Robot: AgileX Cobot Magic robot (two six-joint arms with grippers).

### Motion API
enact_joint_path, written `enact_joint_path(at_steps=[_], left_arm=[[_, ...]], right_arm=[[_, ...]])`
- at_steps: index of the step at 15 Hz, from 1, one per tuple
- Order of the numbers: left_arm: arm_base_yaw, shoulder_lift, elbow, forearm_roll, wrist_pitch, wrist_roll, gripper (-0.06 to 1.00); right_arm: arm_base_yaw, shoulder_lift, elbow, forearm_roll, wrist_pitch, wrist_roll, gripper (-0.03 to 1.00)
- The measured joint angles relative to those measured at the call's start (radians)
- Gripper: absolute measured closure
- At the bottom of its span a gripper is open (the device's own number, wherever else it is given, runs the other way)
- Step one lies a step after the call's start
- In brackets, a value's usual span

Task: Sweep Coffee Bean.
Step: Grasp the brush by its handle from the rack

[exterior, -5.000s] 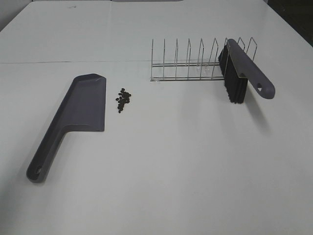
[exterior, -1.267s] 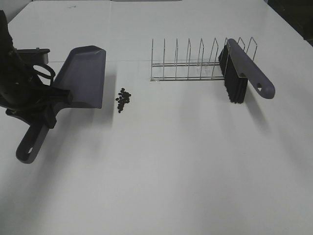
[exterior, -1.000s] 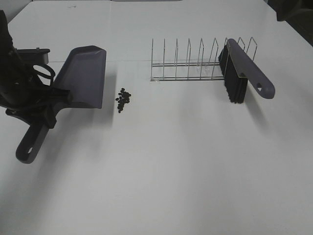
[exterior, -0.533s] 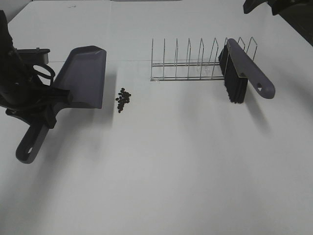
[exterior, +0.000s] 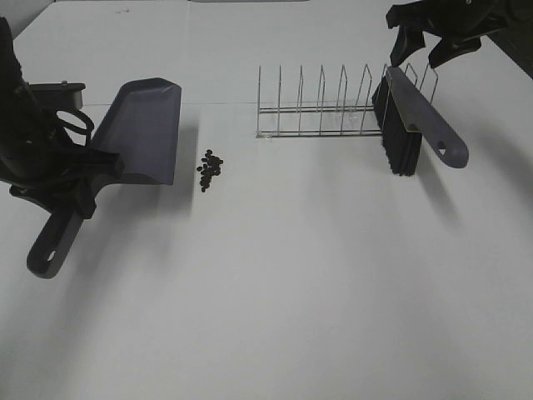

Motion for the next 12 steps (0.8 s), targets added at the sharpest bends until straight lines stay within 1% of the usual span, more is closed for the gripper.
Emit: enact_joint_path(at_steps=[1, 2, 3, 5, 8, 10, 12], left_arm=[[0.0, 0.0, 0.0, 0.0, 0.0, 0.0, 0.68], [0.0, 0.0, 0.0, 0.0, 0.0, 0.0, 0.68], [0.0, 0.0, 0.0, 0.0, 0.0, 0.0, 0.68], [0.0, 0.0, 0.0, 0.0, 0.0, 0.0, 0.68], [0.0, 0.0, 0.0, 0.0, 0.0, 0.0, 0.68], [0.0, 0.0, 0.0, 0.0, 0.0, 0.0, 0.68], [0.0, 0.0, 0.0, 0.0, 0.0, 0.002, 0.68]], right_arm=[[0.014, 0.017, 0.0, -0.029, 0.0, 0.006, 0.36], [0.025, 0.031, 0.0, -0.064, 0.0, 0.035, 0.36], [0.034, 0.053, 0.0, -0.099, -0.006, 0.097, 0.36], [0.034, 0.077, 0.0, -0.138, -0.021, 0.123, 0.36], [0.033, 0.099, 0.0, -0.151, -0.053, 0.126, 0.39], [0.033, 0.11, 0.0, -0.161, -0.078, 0.126, 0.46], [0.033, 0.124, 0.0, -0.172, -0.088, 0.127, 0.49]])
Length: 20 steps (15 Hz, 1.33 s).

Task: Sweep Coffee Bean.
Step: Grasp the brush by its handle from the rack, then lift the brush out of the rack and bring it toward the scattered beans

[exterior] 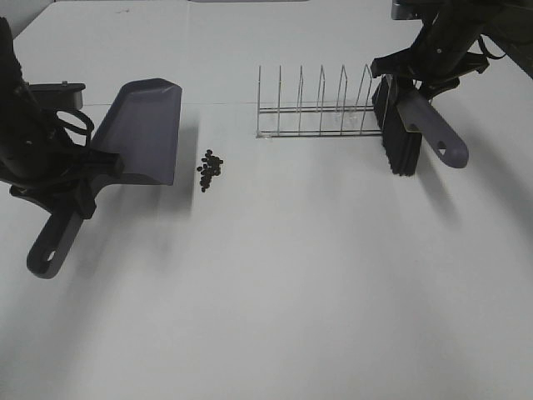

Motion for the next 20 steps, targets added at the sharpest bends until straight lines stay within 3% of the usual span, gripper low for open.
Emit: enact_joint_path(at_steps=[2, 5, 9, 12, 13, 15, 18, 20], left_arm=[[0.0, 0.0, 0.0, 0.0, 0.0, 0.0, 0.68], [0.0, 0.0, 0.0, 0.0, 0.002, 0.001, 0.68], [0.0, 0.0, 0.0, 0.0, 0.002, 0.001, 0.68], [0.0, 0.0, 0.0, 0.0, 0.013, 0.001, 0.68], [0.0, 0.0, 0.0, 0.0, 0.018, 0.001, 0.68], [0.0, 0.0, 0.0, 0.0, 0.019, 0.001, 0.68], [0.0, 0.0, 0.0, 0.002, 0.025, 0.001, 0.68], [0.0, 0.0, 0.0, 0.006, 0.034, 0.001, 0.68]], right_arm=[[-0.001, 0.014, 0.0, -0.011, -0.002, 0.006, 0.61], [-0.003, 0.014, 0.0, -0.012, 0.004, 0.023, 0.61], [-0.003, 0.022, -0.065, -0.012, 0.086, 0.054, 0.61], [-0.003, 0.022, -0.215, -0.012, 0.21, 0.054, 0.61], [-0.003, 0.022, -0.328, -0.011, 0.293, 0.054, 0.61], [-0.003, 0.019, -0.424, 0.0, 0.34, 0.054, 0.61], [-0.004, -0.034, -0.411, 0.096, 0.345, 0.051, 0.61], [-0.001, -0.128, -0.307, 0.126, 0.345, 0.05, 0.61]])
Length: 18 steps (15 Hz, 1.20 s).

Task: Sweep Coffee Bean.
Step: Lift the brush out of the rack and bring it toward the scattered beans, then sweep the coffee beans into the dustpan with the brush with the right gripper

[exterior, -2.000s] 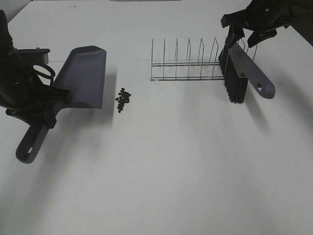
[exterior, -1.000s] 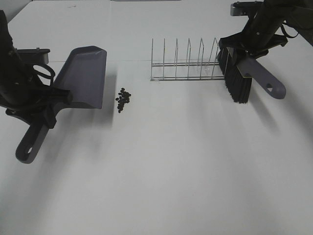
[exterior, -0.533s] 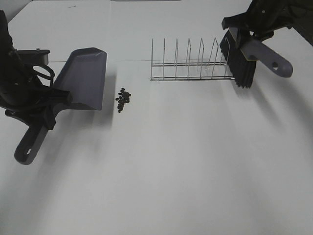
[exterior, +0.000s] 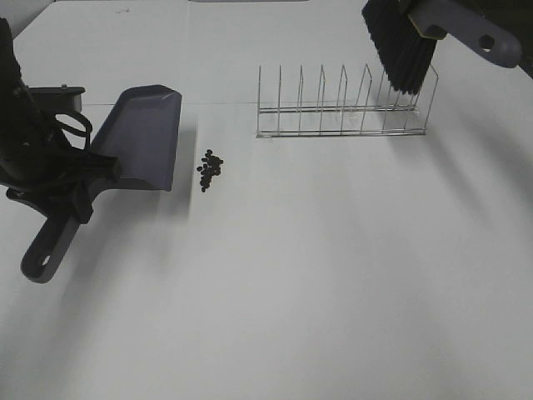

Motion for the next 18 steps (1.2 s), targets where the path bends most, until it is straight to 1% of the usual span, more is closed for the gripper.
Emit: enact_joint_path(at_steps=[1, 2, 3, 5, 6, 8, 9, 10, 11, 12, 14, 18], left_arm=[[0.0, 0.0, 0.0, 0.002, 0.009, 0.0, 0.68], [0.0, 0.0, 0.0, 0.002, 0.013, 0.0, 0.68], [0.0, 0.0, 0.0, 0.018, 0.036, -0.017, 0.68], [0.0, 0.008, 0.0, 0.036, 0.038, -0.044, 0.68], [-0.002, 0.026, 0.0, 0.037, 0.037, -0.049, 0.68], [-0.018, 0.089, 0.0, 0.038, 0.041, -0.05, 0.68], [-0.034, 0.12, 0.0, 0.037, 0.041, -0.05, 0.68], [-0.041, 0.129, 0.0, 0.037, 0.036, -0.05, 0.68], [-0.058, 0.148, 0.0, 0.036, 0.022, -0.051, 0.68], [-0.07, 0.162, 0.0, 0.036, 0.012, -0.059, 0.68], [-0.076, 0.181, 0.0, 0.035, 0.004, -0.077, 0.68], [-0.08, 0.181, 0.0, 0.036, 0.002, -0.081, 0.68]], right_arm=[[0.0, -0.062, 0.082, -0.001, 0.0, 0.0, 0.61], [0.0, -0.094, 0.117, -0.001, 0.0, -0.001, 0.61], [0.007, -0.187, 0.283, -0.007, 0.002, -0.004, 0.61], [0.037, -0.237, 0.425, -0.012, 0.009, -0.005, 0.61], [0.064, -0.241, 0.486, -0.018, -0.005, -0.007, 0.61], [0.122, -0.241, 0.585, -0.063, -0.107, 0.004, 0.61], [0.152, -0.241, 0.623, -0.1, -0.158, 0.029, 0.61], [0.169, -0.241, 0.639, -0.126, -0.183, 0.045, 0.61], [0.199, -0.234, 0.657, -0.172, -0.217, 0.08, 0.61], [0.231, -0.22, 0.66, -0.223, -0.228, 0.117, 0.61], [0.285, -0.169, 0.661, -0.299, -0.242, 0.175, 0.61], [0.384, -0.041, 0.644, -0.409, -0.252, 0.24, 0.61]])
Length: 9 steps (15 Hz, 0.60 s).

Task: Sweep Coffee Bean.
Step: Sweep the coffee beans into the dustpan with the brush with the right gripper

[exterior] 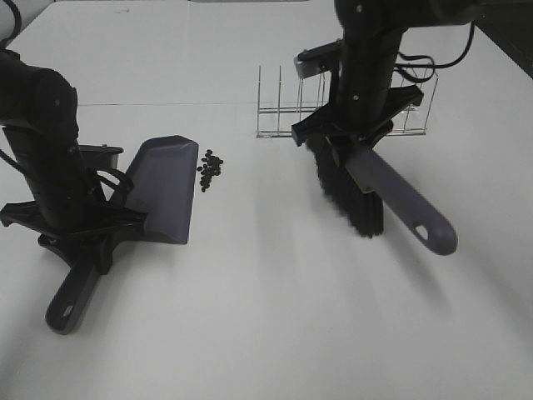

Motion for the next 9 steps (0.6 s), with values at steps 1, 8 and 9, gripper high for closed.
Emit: enact_joint_path(at_steps=[1, 8, 9], left_arm=[[0.0, 0.0, 0.0, 0.0, 0.0, 0.0, 0.68], [-0.001, 0.001, 0.0, 0.0, -0.001, -0.001, 0.68], [-0.001, 0.001, 0.0, 0.0, -0.001, -0.001, 0.68]], right_arm=[[0.039, 0.041, -0.05, -0.021, 0.005, 0.01, 0.61], [0.207, 0.29, -0.415, -0.004, 0.228, -0.03, 0.61], [0.229, 0.306, -0.455, 0.017, 0.243, -0.034, 0.61]])
